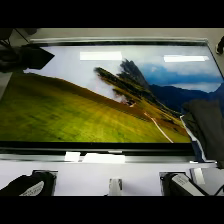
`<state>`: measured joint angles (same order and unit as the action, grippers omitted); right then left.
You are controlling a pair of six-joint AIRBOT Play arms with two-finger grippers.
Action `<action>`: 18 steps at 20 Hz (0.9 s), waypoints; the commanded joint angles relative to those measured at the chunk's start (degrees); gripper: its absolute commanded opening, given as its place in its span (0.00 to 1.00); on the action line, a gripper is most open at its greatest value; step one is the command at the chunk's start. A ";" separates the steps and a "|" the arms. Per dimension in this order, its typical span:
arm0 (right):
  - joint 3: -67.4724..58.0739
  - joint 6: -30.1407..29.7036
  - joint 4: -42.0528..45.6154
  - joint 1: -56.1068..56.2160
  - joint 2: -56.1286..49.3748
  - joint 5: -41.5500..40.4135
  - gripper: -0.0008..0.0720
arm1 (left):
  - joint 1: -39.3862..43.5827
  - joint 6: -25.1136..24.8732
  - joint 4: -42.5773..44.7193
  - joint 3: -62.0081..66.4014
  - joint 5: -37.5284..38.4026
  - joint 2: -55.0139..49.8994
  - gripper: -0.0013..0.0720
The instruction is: Fold the shirts.
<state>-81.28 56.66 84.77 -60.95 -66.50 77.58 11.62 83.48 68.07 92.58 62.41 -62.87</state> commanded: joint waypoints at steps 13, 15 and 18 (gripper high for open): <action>-14.71 4.66 -9.35 50.51 -15.06 15.87 0.94 | 6.49 20.35 26.12 -10.99 15.96 -8.33 0.94; -14.71 4.66 -7.93 50.51 -15.04 15.32 0.93 | 6.49 20.26 27.19 -11.78 15.67 -7.26 0.94; -14.71 4.66 -7.98 50.51 -15.04 14.32 0.93 | 6.51 20.28 27.47 -11.78 15.58 -7.28 0.94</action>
<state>-95.92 61.06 77.01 -11.05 -80.99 91.24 18.11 102.39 94.98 82.67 79.99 -71.46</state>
